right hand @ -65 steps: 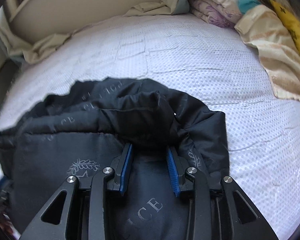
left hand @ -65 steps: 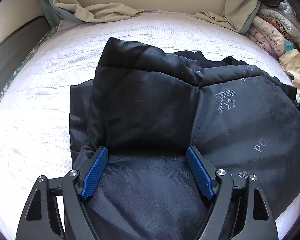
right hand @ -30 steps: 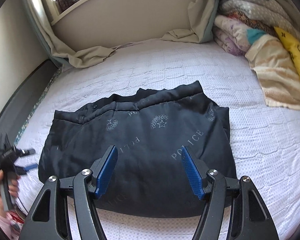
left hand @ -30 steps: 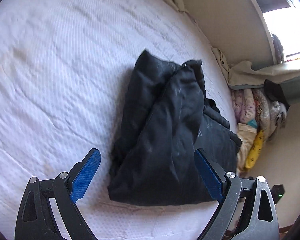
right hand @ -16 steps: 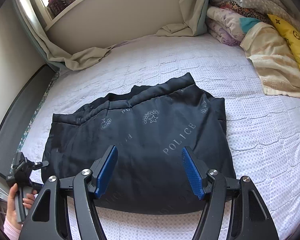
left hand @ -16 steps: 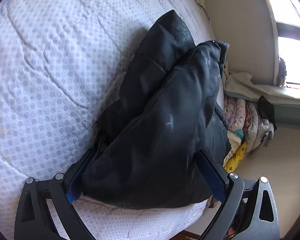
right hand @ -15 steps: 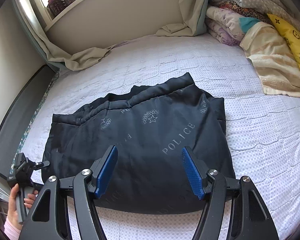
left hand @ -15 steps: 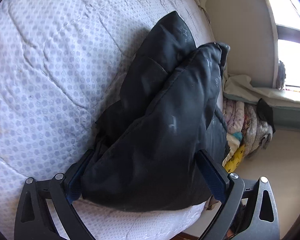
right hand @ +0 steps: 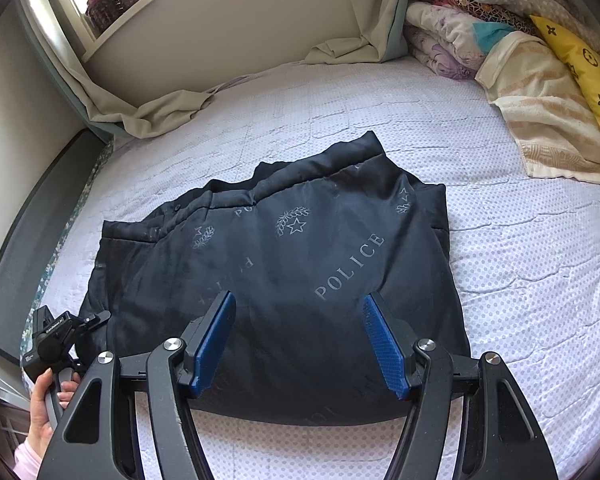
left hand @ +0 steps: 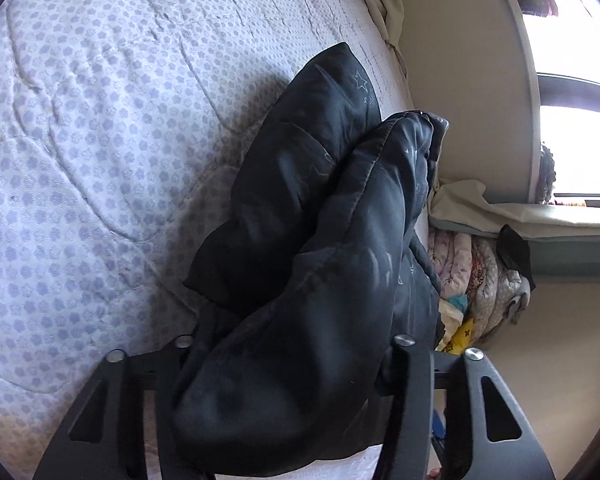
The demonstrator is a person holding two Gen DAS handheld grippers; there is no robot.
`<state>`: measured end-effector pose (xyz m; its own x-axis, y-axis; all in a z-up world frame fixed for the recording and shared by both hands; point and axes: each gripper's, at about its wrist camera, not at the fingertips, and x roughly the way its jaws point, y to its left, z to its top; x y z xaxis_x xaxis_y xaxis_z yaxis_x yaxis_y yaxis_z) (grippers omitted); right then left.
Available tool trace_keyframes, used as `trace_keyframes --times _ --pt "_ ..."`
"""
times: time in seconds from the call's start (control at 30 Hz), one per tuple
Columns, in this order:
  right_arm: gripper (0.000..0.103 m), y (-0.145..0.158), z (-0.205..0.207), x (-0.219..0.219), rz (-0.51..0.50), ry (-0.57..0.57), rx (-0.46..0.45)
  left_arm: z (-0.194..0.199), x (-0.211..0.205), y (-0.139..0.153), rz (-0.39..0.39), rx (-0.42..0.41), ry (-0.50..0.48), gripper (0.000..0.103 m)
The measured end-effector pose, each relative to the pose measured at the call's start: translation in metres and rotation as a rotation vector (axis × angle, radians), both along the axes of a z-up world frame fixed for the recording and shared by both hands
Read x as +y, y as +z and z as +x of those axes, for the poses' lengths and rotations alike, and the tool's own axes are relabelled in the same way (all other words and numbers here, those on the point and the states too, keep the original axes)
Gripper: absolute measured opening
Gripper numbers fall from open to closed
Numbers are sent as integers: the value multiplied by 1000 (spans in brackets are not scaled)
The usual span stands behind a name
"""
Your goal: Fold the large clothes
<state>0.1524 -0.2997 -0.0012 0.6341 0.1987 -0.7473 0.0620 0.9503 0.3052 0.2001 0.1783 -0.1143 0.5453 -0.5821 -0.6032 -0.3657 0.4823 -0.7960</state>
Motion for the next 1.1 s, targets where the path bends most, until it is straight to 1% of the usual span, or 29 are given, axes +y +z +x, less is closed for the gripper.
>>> trace_keyframes --times 0.07,0.1,0.13,0.17,0.2,0.23,0.33,0.43,0.6,0.73,0.87,0.97,1.1 --pt "57 -1 4 3 -12 9 -1 2 -4 4 2 -16 -5 44" --pt "49 -2 7 5 -21 17 -1 5 -10 7 6 -23 -8 42" --pt "40 -4 9 7 -32 23 -2 6 -12 10 9 -30 -11 41" --pt "36 -5 12 9 -46 26 -4 7 -13 12 12 -34 -13 40" --pt "29 -7 16 12 -69 27 -8 7 -14 14 17 -40 -16 40" --pt "26 -9 19 14 -84 26 -11 8 -14 16 23 -44 -19 40" --pt "25 -16 30 21 -105 45 -20 8 -15 18 43 -55 -31 40" --pt "25 -26 40 30 -122 66 -9 12 -18 18 37 -52 -33 40" --pt "25 -39 50 41 -159 80 9 14 -10 9 21 -30 -32 48" --pt "25 -53 58 45 -174 90 23 16 -9 7 12 -33 -29 48" --pt "25 -71 62 48 -199 92 28 16 -12 21 26 -80 -45 40" --pt "25 -78 63 54 -234 97 24 14 -18 41 82 -143 -74 36" --pt "24 -86 66 55 -239 81 23 11 -35 80 153 -254 -125 35"
